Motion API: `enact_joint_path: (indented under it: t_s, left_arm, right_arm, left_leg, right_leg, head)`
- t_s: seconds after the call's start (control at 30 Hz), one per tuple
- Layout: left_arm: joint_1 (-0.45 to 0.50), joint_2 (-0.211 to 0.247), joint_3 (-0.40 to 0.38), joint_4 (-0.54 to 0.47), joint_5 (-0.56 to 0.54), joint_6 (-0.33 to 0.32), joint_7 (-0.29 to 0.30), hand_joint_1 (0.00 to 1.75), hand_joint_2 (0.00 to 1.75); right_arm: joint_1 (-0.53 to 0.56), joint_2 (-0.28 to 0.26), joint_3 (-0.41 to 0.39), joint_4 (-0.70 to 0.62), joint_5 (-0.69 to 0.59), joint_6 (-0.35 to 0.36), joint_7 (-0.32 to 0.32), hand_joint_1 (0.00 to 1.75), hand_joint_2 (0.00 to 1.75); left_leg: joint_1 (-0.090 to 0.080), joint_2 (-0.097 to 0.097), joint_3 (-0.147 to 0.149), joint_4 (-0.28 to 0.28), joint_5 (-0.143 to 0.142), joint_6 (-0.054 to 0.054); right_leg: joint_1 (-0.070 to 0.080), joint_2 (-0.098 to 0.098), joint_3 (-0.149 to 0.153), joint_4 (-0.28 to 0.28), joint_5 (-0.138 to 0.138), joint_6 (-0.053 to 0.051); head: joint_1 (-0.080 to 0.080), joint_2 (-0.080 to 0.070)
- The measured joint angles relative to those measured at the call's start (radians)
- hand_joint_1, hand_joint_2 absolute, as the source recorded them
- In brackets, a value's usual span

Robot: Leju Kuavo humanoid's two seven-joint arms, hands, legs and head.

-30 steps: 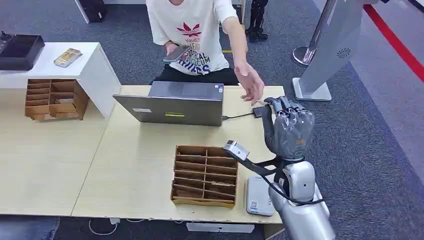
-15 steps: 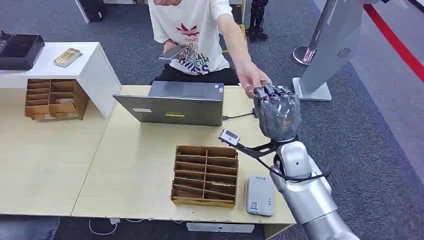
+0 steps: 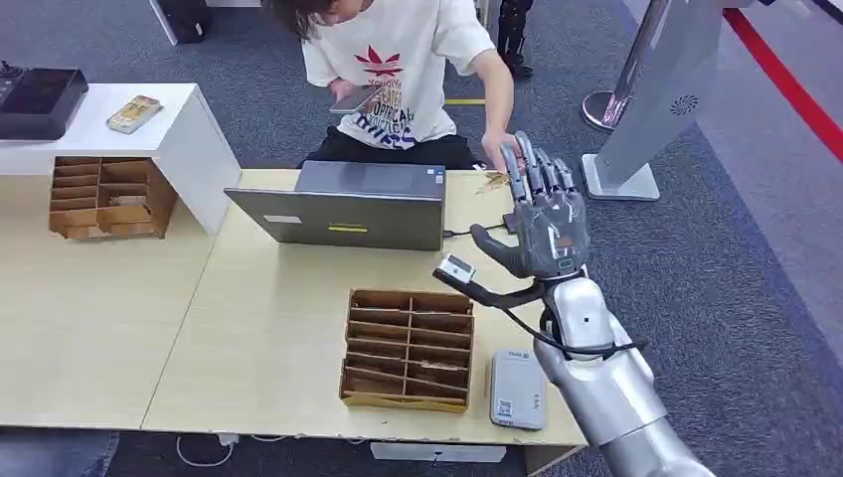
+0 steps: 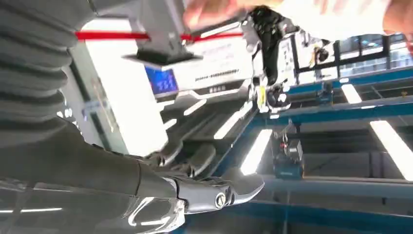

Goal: Pass the card to the sensor for recognition and then transmit it.

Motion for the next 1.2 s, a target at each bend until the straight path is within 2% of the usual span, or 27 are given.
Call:
enact_joint_path:
  t_s: [0.2,0.23,0.37,0.5,0.67,0.87,0.9,0.93,0.97,1.0,1.03,1.2]
  left_arm:
    - [0.002,-0.009,0.000,0.000,0.031,0.000,-0.014,0.00,0.00]
    - [0.002,-0.010,0.000,0.000,0.031,0.000,-0.015,0.00,0.00]
    - [0.003,-0.018,0.000,0.001,0.053,0.000,-0.031,0.00,0.00]
    - [0.010,-0.024,0.000,0.002,0.091,0.000,-0.056,0.00,0.00]
    - [0.015,-0.029,0.001,0.002,0.111,0.000,-0.075,0.00,0.00]
    - [0.020,-0.030,0.006,0.002,0.144,0.000,-0.091,0.00,0.00]
    - [0.020,-0.031,0.009,0.002,0.148,0.000,-0.093,0.00,0.00]
    - [0.021,-0.033,0.012,0.002,0.150,0.000,-0.094,0.00,0.00]
    - [0.021,-0.034,0.015,0.003,0.152,0.000,-0.094,0.00,0.00]
    - [0.022,-0.035,0.019,0.003,0.155,0.000,-0.095,0.00,0.00]
    - [0.022,-0.035,0.022,0.003,0.159,0.000,-0.096,0.00,0.00]
    - [0.021,-0.037,0.032,0.003,0.171,0.000,-0.096,0.00,0.00]
  right_arm:
    - [0.078,0.027,0.004,-0.114,-0.182,0.007,-0.057,0.00,0.00]
    - [0.086,0.030,0.008,-0.128,-0.183,0.007,-0.060,0.00,1.75]
    - [0.134,0.043,0.022,-0.197,-0.293,0.003,-0.114,0.00,1.75]
    - [0.239,0.053,0.080,-0.329,-0.398,-0.028,-0.176,0.00,1.75]
    - [0.326,0.052,0.135,-0.439,-0.466,-0.044,-0.207,0.00,1.75]
    - [0.449,0.036,0.221,-0.513,-0.475,-0.068,-0.262,0.00,1.75]
    - [0.462,0.029,0.237,-0.517,-0.487,-0.068,-0.270,0.31,1.75]
    - [0.474,0.022,0.251,-0.519,-0.498,-0.066,-0.276,0.31,1.75]
    - [0.485,0.014,0.265,-0.519,-0.509,-0.063,-0.280,1.19,1.75]
    - [0.492,0.009,0.275,-0.519,-0.518,-0.058,-0.284,1.62,1.75]
    - [0.499,0.003,0.284,-0.519,-0.533,-0.050,-0.288,1.73,1.75]
    - [0.525,-0.021,0.311,-0.513,-0.563,-0.038,-0.297,1.75,1.75]
  left_leg:
    - [0.000,0.000,-0.001,0.000,0.000,0.000]
    - [0.000,0.000,-0.001,0.000,0.000,0.000]
    - [0.000,0.000,-0.001,0.000,0.000,0.000]
    - [0.000,0.000,-0.001,0.000,-0.001,0.000]
    - [0.000,0.000,-0.002,0.000,-0.001,0.000]
    - [0.000,0.000,-0.002,-0.001,-0.001,0.000]
    - [0.000,0.000,-0.002,-0.001,-0.001,0.000]
    - [0.000,0.000,-0.002,-0.001,-0.001,0.000]
    - [0.000,0.000,-0.002,-0.001,-0.001,0.000]
    - [0.000,0.000,-0.002,-0.001,-0.001,0.000]
    - [0.000,0.000,-0.002,-0.001,-0.001,0.000]
    - [0.000,0.000,-0.002,-0.001,-0.001,0.000]
  right_leg:
    - [0.000,0.000,-0.001,0.000,0.000,0.000]
    - [0.000,0.000,-0.001,0.000,0.000,0.000]
    - [0.000,0.000,-0.001,0.000,0.000,0.000]
    - [0.000,0.000,-0.001,0.000,-0.001,0.000]
    - [0.000,0.000,-0.002,0.000,-0.002,0.000]
    - [0.000,0.000,-0.002,0.000,-0.002,0.000]
    - [0.000,0.000,-0.002,0.000,-0.002,0.000]
    - [0.000,0.000,-0.002,0.000,-0.002,0.000]
    - [0.000,0.000,-0.002,0.000,-0.002,0.000]
    - [0.000,0.000,-0.002,0.000,-0.002,0.000]
    - [0.000,0.000,-0.002,0.000,-0.002,0.000]
    - [0.000,0.000,-0.002,0.000,-0.001,0.000]
  head:
    - [0.000,0.000]
    - [0.000,0.000]
    - [0.000,0.000]
    - [0.000,0.000]
    - [0.000,0.000]
    - [0.000,0.000]
    - [0.000,0.000]
    - [0.000,0.000]
    - [0.000,0.000]
    - [0.000,0.000]
    - [0.000,0.000]
    - [0.000,0.000]
